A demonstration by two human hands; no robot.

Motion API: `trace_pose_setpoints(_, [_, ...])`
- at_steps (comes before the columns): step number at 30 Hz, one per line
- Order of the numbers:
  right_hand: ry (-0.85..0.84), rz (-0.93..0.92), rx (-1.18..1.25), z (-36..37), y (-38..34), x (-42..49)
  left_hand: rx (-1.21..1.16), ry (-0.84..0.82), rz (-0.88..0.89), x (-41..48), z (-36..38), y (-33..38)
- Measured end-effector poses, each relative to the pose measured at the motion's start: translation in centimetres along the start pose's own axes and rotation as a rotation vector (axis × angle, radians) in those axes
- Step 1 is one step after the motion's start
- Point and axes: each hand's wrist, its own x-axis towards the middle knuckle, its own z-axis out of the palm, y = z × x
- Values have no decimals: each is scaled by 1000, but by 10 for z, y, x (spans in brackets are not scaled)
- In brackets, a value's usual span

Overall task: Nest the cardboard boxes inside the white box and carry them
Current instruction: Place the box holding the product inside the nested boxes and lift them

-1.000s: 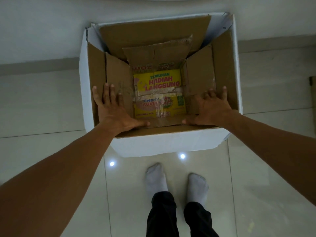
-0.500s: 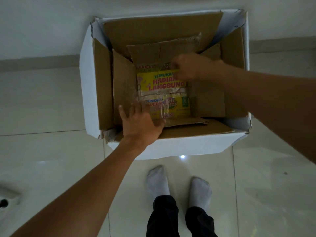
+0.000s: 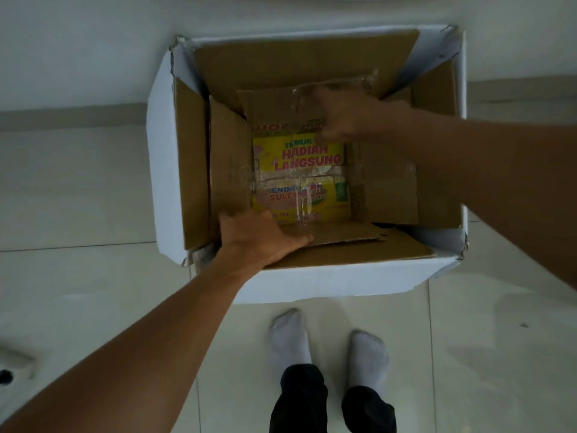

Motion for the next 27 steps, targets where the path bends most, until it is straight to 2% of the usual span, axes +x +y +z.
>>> trace_pose_setpoints(2, [19, 12, -121, 14, 9, -12, 171, 160, 96, 15, -17, -1])
trace_pose_setpoints(4, [26, 14, -450, 36, 24, -33, 346, 266, 164, 32, -33, -7])
trace_pose_setpoints(6, [-16, 45, -648, 52, 40, -50, 518, 275, 146, 50, -44, -20])
trace_pose_setpoints(10, [-80, 184, -774, 68, 68, -70, 785, 229, 34, 66, -48, -56])
trace_pose_setpoints(13, [-66, 163, -863, 77, 82, -78, 898, 227, 47, 69, -44, -64])
trace_pose_setpoints(19, [-60, 119, -833, 72, 82, -80, 788, 191, 29, 71, -53, -57])
trace_pose_setpoints(21, [28, 93, -692, 67, 75, -83, 611, 316, 152, 63, -56, -58])
trace_pose_setpoints(24, [278, 56, -487, 63, 72, -102, 327, 624, 290, 41, -59, -69])
trace_pose_setpoints(27, [467, 154, -316, 68, 76, -131, 108, 783, 137, 15, -46, -86])
